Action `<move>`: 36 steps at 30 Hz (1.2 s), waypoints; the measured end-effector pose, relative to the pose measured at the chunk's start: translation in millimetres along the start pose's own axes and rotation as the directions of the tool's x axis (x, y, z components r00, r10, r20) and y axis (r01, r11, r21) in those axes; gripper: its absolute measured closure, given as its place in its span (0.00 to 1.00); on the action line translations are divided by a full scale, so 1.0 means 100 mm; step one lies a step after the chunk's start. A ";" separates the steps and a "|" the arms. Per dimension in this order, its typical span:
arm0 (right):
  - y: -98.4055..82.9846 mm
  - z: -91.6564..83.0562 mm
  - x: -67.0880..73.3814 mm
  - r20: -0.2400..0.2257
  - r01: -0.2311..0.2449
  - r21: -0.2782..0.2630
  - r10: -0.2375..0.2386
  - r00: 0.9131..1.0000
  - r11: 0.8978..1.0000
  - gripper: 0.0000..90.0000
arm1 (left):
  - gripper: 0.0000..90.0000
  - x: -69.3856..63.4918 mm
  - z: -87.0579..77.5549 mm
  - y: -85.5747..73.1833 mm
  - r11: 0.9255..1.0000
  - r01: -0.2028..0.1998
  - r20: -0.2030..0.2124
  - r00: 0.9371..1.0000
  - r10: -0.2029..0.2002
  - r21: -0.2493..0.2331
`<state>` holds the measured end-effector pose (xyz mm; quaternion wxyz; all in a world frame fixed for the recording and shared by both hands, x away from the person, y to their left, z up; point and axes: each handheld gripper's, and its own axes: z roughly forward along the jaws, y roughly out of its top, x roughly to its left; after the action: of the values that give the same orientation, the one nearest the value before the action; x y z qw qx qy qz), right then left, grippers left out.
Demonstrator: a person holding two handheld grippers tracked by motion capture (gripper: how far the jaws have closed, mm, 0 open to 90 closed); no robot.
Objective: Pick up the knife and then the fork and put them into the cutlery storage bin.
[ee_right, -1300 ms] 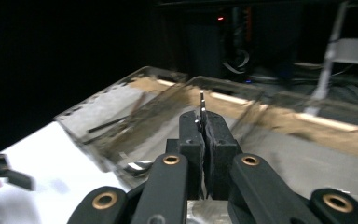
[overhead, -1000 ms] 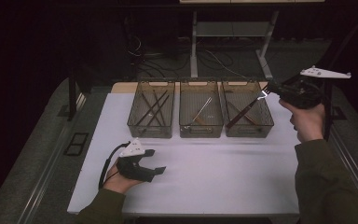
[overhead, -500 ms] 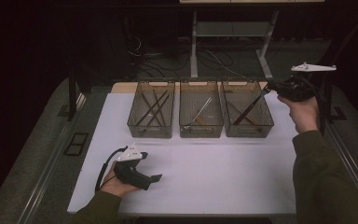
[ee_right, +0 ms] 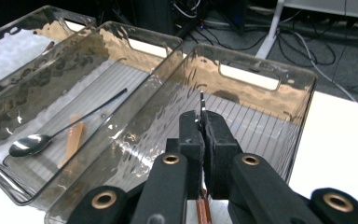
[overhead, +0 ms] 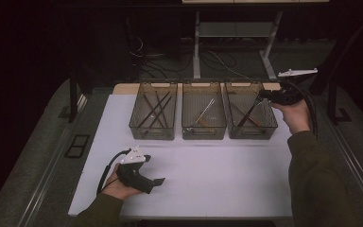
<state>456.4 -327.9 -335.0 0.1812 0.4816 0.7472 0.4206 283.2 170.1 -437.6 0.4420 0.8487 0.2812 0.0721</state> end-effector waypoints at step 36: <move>-0.20 0.04 -0.31 0.084 -0.068 -0.032 0.071 0.994 0.997 0.41 | 0.00 0.02 0.00 0.01 1.000 0.001 0.008 1.000 -0.001 -0.002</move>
<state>462.1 -357.2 -357.4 0.2050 0.5221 0.7154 0.4166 285.1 170.9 -437.0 0.4442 0.8484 0.2797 0.0689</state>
